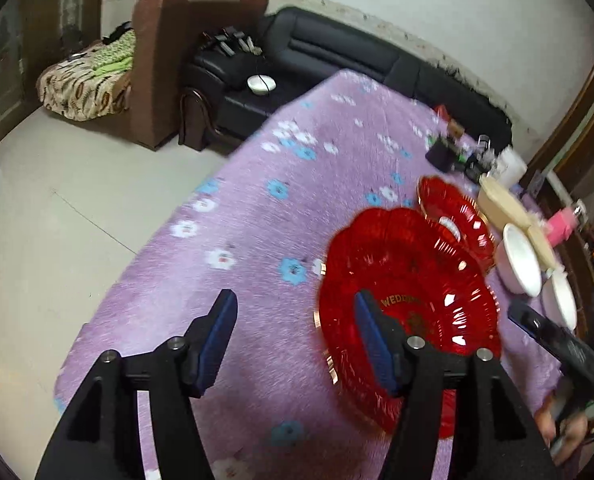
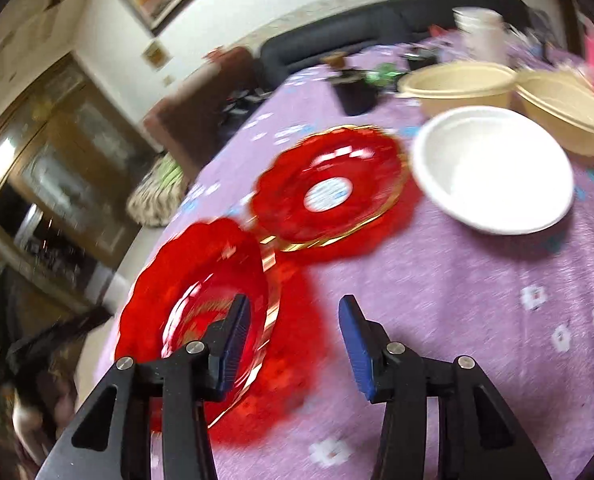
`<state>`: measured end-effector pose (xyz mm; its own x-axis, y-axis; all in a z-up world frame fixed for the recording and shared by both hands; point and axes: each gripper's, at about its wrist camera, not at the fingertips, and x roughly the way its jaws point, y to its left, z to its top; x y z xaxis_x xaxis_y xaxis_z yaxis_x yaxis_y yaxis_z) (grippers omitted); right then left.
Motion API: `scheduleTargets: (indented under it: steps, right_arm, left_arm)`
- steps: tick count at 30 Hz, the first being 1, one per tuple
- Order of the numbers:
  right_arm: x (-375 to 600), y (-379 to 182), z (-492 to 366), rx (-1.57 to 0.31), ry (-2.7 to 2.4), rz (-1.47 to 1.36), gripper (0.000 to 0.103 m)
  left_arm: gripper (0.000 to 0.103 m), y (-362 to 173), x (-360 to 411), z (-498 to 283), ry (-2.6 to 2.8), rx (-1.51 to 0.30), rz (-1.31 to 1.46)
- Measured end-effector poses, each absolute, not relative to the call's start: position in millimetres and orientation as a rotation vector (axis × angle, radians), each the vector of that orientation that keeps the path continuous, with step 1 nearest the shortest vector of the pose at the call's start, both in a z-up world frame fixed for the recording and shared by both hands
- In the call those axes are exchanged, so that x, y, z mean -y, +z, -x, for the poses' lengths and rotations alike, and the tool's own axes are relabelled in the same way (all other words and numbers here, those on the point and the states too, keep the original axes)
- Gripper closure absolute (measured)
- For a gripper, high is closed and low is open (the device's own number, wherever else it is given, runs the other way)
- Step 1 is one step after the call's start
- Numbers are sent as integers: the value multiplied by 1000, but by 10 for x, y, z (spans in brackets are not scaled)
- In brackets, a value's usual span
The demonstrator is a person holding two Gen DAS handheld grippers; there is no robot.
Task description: Organize plates and bowls
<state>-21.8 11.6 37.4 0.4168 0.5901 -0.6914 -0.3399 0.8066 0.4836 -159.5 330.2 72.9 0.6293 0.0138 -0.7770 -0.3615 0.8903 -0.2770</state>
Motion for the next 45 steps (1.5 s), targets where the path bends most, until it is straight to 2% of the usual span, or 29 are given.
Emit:
scheduleTargets:
  steps: [4, 14, 22, 28, 33, 41, 42, 43, 45]
  right_arm:
    - [-111, 211, -142, -1047, 538, -379, 53]
    - [-432, 58, -661, -1105, 462, -421, 52]
    - [-361, 18, -826, -1080, 477, -464, 52]
    - [-365, 16, -828, -1042, 497, -430, 53]
    - [-323, -12, -850, -1032, 509, -441, 60]
    - [-260, -41, -899, -1029, 539, -482, 62]
    - [-258, -42, -903, -1027, 541, -483, 64]
    - [-265, -43, -908, -1028, 540, -481, 67]
    - [-271, -61, -921, -1032, 536, -476, 77]
  left_arm:
    - [37, 863, -3383, 1767, 233, -812, 455]
    - [37, 972, -3395, 1624, 177, -828, 422]
    - [37, 1124, -3246, 616, 106, -943, 310]
    - [37, 927, -3044, -397, 7, -1101, 272]
    - [37, 636, -2782, -1015, -6, -1188, 206]
    - [37, 250, -2303, -1538, -67, -1305, 71]
    - [39, 222, -2255, -1550, -76, -1313, 55]
    - [46, 198, -2206, -1561, -84, -1323, 43]
    - [50, 207, -2149, -1545, -74, -1312, 10]
